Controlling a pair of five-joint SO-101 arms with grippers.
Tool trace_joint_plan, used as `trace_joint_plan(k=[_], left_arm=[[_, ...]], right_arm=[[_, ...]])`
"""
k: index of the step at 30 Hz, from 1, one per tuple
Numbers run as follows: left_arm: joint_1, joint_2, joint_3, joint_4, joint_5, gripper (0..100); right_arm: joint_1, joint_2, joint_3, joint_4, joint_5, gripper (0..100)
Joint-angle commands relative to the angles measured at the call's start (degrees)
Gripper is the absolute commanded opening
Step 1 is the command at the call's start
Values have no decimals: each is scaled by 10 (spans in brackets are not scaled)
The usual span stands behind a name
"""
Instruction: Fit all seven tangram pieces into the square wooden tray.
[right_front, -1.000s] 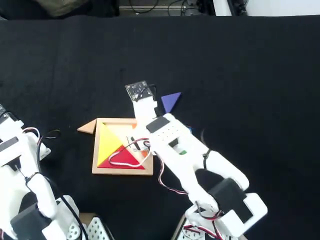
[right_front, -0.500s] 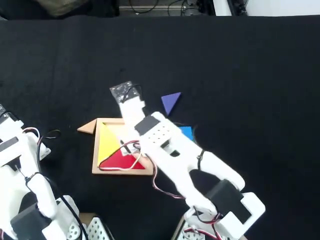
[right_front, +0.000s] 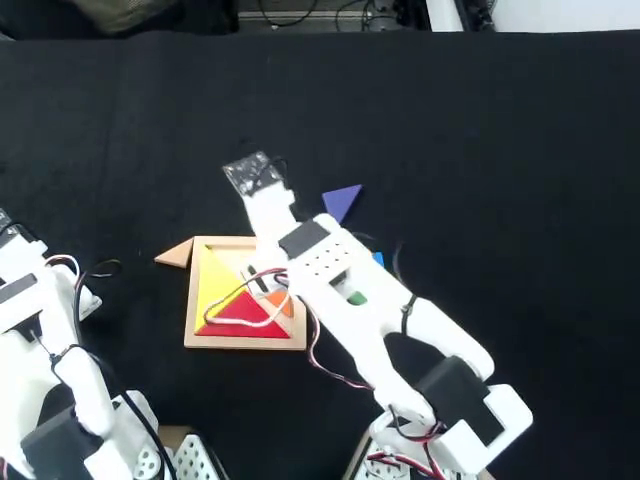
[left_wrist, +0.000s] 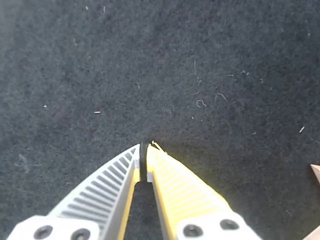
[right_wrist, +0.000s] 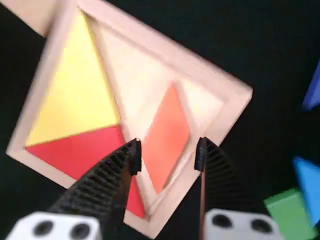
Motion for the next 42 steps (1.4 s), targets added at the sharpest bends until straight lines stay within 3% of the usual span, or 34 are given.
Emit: trace_joint_plan(k=[1,13,18,29,42], left_arm=[[7,-12,-5,-8,1,30],[7,-12,-5,-8,1,30],[7,-12,-6,-8,1,30],[7,-12,-6,-8,1,30],[7,-12,-6,-8,1,30]], right_arm=[[10,8,-58,1,36,180],[10,229,-173,6,56,172],[10,257,-219,59,56,8],[9,257,-232,177,57,11],[9,256,-233,185,57,21]])
